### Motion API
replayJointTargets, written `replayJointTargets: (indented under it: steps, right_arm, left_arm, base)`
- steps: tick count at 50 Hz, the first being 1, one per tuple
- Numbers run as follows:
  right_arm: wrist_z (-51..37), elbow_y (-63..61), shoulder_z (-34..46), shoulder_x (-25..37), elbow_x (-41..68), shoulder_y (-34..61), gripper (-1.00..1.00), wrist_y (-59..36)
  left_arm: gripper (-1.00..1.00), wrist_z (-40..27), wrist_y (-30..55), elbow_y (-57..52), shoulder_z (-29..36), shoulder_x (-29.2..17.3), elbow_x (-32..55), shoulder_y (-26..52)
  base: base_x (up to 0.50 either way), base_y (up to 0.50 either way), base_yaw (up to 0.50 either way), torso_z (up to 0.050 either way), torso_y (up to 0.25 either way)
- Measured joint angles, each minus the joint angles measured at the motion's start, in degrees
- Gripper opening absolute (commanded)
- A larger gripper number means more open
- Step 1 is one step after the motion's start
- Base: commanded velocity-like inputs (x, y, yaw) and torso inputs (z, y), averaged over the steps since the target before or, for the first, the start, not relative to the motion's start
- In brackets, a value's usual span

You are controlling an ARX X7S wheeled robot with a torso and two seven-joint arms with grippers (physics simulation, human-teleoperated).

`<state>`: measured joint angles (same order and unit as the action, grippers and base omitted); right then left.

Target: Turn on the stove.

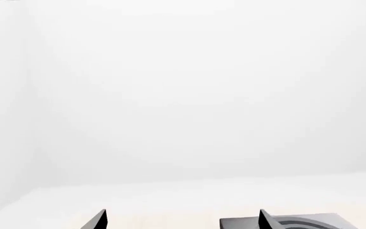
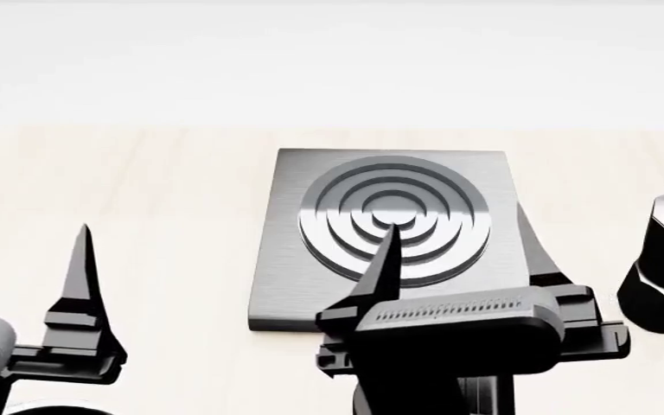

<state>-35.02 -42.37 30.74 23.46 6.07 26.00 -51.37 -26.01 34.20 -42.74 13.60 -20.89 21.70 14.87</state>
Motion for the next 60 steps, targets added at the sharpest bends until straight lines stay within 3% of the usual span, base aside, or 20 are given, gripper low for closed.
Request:
replayJointTargets:
  steps: [60]
  right_arm:
    - [-0.88, -5.81, 2.27, 0.40, -0.89, 1.75, 1.00, -4.67]
  left_arm:
    - [1.00, -3.71, 5.76, -10.37, -0.88, -2.13, 4.07, 1.56]
  base:
    - [0.00, 0.00, 0.00, 0.000, 0.000]
